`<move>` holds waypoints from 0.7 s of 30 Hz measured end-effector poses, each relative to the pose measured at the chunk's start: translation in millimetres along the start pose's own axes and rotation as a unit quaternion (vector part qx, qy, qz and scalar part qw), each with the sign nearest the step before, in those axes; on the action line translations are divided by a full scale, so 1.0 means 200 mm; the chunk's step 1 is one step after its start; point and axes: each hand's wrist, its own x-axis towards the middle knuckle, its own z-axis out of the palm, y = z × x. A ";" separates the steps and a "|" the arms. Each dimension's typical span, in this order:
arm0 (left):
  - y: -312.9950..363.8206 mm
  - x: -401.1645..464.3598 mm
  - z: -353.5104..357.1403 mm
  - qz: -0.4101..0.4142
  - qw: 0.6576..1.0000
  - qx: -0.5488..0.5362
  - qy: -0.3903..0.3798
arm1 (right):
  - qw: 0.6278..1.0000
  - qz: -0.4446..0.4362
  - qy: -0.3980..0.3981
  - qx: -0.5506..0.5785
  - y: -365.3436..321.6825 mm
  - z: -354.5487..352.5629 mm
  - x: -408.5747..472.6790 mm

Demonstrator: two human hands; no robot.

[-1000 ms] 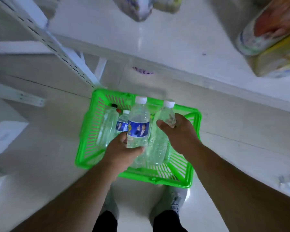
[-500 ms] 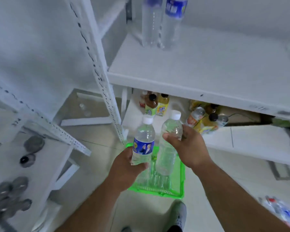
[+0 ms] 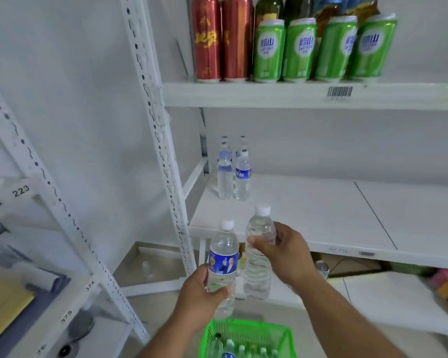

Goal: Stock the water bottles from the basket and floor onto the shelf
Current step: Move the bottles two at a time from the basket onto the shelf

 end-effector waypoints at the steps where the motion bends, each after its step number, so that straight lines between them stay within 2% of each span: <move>1: 0.03 0.01 0.01 0.003 1.000 0.000 0.008 | 1.000 -0.004 -0.003 0.007 -0.01 -0.02 0.01; 9: 0.21 0.13 0.18 -0.017 0.997 -0.018 0.080 | 0.998 -0.041 -0.033 0.017 -0.06 -0.25 0.20; 21: 0.29 0.30 0.28 -0.018 0.995 -0.023 0.094 | 0.998 -0.046 -0.045 0.013 -0.01 -0.32 0.47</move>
